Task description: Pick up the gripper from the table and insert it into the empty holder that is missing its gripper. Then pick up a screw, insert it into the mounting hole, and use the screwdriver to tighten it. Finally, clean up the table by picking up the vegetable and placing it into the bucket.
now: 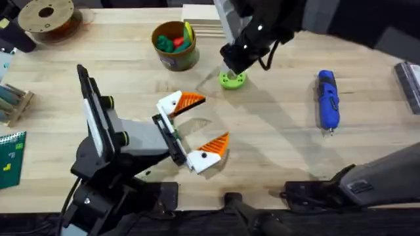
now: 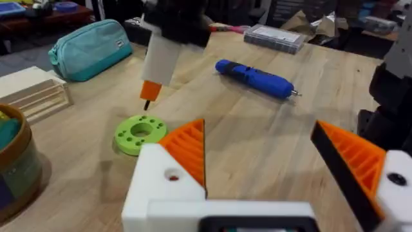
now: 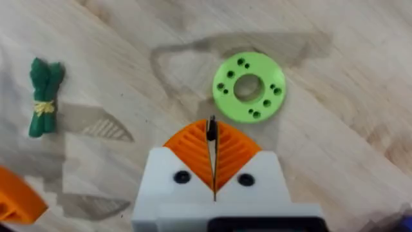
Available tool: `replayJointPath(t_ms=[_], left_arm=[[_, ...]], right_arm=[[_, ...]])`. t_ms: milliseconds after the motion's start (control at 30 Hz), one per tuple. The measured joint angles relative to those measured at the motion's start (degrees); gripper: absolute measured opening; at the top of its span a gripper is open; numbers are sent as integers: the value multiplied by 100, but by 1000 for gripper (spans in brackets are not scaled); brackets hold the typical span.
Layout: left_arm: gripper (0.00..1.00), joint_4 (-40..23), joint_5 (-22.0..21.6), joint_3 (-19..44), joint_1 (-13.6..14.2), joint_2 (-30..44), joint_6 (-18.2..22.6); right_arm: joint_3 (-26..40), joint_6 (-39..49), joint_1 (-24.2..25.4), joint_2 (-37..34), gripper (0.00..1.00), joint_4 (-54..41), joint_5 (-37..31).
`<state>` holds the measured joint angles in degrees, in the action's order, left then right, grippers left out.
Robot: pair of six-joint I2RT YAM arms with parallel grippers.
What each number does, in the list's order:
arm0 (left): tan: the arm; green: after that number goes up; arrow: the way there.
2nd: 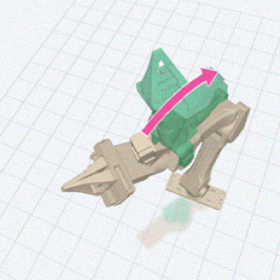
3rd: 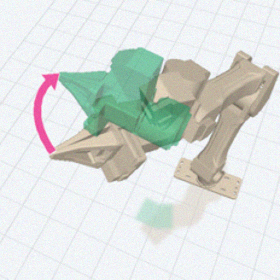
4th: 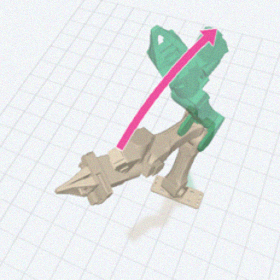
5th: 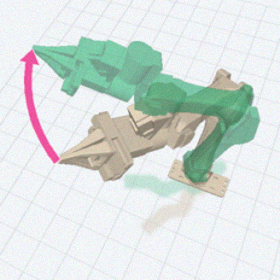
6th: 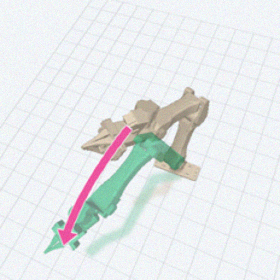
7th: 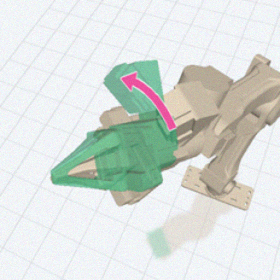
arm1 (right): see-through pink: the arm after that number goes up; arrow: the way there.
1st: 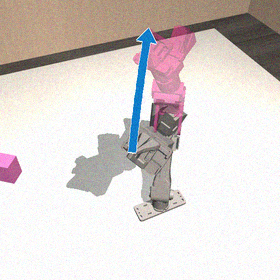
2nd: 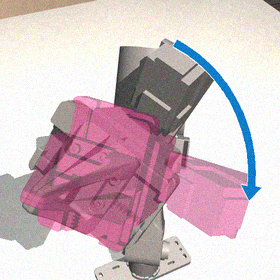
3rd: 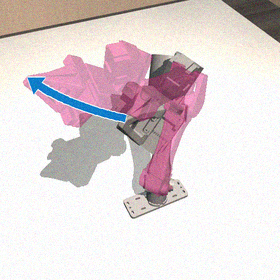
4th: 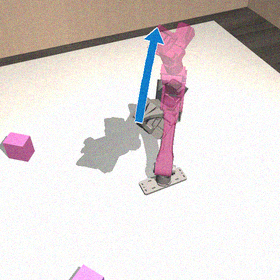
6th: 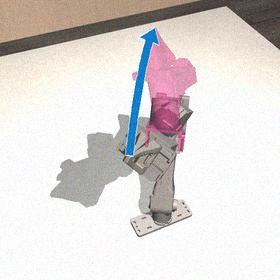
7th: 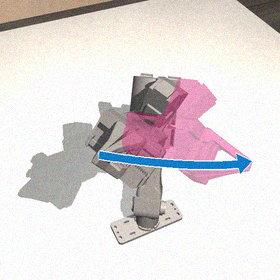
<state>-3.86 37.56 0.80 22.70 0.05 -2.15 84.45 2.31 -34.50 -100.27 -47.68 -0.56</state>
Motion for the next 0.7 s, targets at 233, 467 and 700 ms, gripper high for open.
replayJointPath(t_ms=[233, 467, 700], left_arm=[[987, 0, 0, 0, 0, 0, -1], [987, 0, 0, 0, 0, 0, -1], [987, 0, 0, 0, 0, 0, -1]], right_arm=[[804, -17, -224, 39, 8, -1098, 50], [2066, 154, -621, 47, 8, -1789, 1086], [2231, 201, -1071, 66, 8, -1978, 1975]])
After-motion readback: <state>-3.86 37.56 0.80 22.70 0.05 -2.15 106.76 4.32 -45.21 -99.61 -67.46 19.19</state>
